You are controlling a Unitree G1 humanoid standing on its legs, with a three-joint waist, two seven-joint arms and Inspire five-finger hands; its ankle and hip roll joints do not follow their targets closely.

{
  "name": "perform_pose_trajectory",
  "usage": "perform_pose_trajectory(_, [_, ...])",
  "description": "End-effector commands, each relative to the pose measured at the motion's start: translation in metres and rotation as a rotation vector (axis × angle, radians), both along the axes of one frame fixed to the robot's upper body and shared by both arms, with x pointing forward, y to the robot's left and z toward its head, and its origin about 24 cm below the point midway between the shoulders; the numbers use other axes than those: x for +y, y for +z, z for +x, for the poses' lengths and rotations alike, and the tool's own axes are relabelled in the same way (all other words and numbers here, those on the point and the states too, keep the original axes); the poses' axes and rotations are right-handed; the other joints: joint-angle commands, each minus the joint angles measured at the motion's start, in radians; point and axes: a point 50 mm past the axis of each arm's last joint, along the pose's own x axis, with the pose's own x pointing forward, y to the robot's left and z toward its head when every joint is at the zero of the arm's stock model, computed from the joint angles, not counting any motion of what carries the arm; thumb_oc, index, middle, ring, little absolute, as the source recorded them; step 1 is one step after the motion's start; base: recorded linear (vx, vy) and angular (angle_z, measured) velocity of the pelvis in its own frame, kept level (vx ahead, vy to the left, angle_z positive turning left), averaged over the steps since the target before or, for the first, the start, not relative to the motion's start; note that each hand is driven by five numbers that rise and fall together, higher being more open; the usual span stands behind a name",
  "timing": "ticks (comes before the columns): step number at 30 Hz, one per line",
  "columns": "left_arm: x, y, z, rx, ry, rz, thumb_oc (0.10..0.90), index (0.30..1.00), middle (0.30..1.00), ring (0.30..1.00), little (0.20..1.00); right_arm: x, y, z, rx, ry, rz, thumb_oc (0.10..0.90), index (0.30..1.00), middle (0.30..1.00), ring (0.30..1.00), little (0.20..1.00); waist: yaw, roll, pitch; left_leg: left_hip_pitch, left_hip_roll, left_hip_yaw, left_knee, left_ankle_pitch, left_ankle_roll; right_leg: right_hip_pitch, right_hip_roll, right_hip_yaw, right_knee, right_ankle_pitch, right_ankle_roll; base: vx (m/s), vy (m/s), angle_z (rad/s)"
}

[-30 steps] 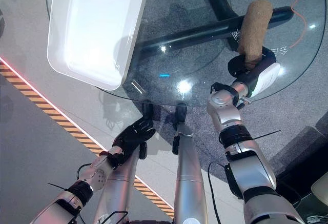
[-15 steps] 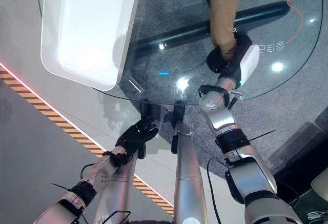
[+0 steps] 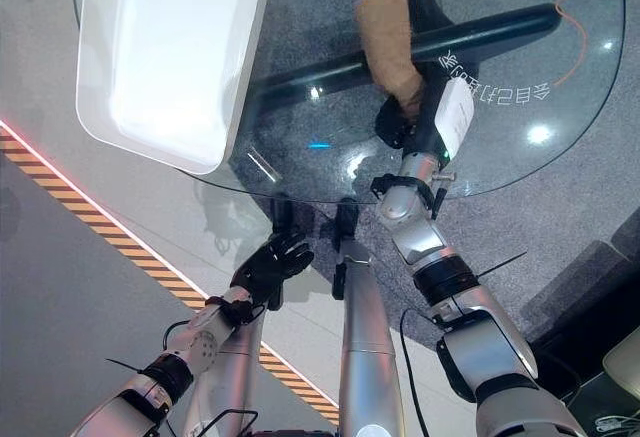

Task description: Wipe the table with a cloth and put it in the basket.

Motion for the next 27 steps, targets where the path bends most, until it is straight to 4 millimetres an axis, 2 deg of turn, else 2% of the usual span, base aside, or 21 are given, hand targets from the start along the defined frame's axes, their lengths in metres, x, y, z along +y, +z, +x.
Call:
perform_pose_trajectory(1, [-0.013,-0.025,-0.031,0.086,-0.092,0.001,0.800,0.900,0.900,0.900,0.900,0.094,-0.053,-0.024,0.230,0.486,-0.147,0.100,0.300,0.300,0.300,0.200,0.030,0.007,-0.014,-0.044,-0.067,-0.019,0.179,-0.117,0.057,0.018,-0.021,0.010,-0.179,0.140,0.089,0.00,0.000,0.00])
perform_pose_trajectory(10, [-0.011,-0.020,-0.027,0.088,-0.094,0.005,0.800,0.900,0.900,0.900,0.900,0.096,-0.066,-0.029,0.271,0.533,-0.168,0.100,0.300,0.300,0.300,0.200,0.028,0.005,-0.014,-0.052,-0.066,-0.019,0.188,-0.118,0.055,0.010,-0.021,0.005,-0.169,0.136,0.090,0.00,-0.007,0.01])
perform_pose_trajectory(22, [-0.007,-0.020,-0.026,0.099,-0.086,0.009,0.800,0.900,0.900,0.900,0.900,0.084,-0.064,-0.027,0.246,0.500,-0.091,0.100,0.300,0.300,0.300,0.200,0.026,0.000,-0.014,-0.052,-0.063,-0.020,0.194,-0.121,0.056,0.005,-0.018,0.005,-0.159,0.135,0.090,0.00,-0.003,0.00])
perform_pose_trajectory(27, [-0.007,-0.021,-0.027,0.104,-0.086,0.009,0.800,0.900,0.900,0.900,0.900,0.086,-0.063,-0.027,0.253,0.528,-0.110,0.100,0.300,0.300,0.300,0.200,0.025,-0.001,-0.014,-0.055,-0.064,-0.021,0.197,-0.122,0.057,0.002,-0.017,0.006,-0.156,0.135,0.088,0.00,0.000,0.00])
